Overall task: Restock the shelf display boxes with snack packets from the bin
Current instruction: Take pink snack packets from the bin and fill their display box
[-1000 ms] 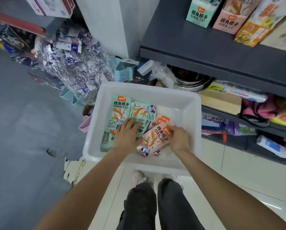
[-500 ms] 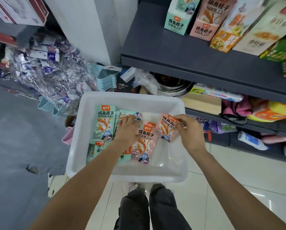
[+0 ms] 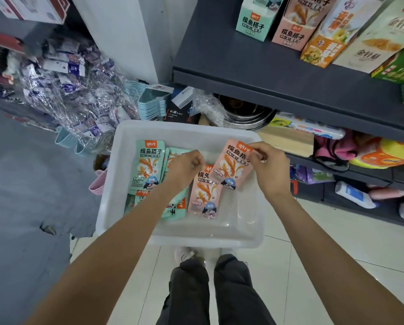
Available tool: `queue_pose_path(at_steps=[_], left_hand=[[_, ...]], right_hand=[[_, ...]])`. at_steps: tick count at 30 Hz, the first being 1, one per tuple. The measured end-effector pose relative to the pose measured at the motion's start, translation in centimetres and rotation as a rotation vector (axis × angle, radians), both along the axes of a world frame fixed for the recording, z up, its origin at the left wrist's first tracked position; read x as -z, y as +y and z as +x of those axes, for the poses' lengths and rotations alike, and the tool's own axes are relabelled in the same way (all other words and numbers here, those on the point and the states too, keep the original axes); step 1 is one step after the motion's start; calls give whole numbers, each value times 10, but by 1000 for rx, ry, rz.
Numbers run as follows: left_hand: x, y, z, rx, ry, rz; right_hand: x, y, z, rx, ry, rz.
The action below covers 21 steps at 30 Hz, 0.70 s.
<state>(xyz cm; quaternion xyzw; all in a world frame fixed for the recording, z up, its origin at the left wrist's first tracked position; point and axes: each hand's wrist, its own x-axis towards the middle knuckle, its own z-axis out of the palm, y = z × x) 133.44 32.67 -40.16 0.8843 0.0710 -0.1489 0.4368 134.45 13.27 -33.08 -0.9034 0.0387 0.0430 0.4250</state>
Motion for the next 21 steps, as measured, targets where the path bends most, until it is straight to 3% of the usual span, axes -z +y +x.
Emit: queue_pose_path(at_steps=[2, 9, 13, 21], left_hand=[[-18, 5, -1, -85, -12, -80], [-99, 4, 18, -216, -252, -25], [-148, -25, 43, -250, -414, -83], [-231, -105, 115, -235, -611, 8]], right_hand=[[-8, 2, 3, 29, -43, -4], [-49, -15, 24, 8, -150, -34], [-84, -46, 48, 28, -245, -6], [-148, -142, 122, -20, -367, 91]])
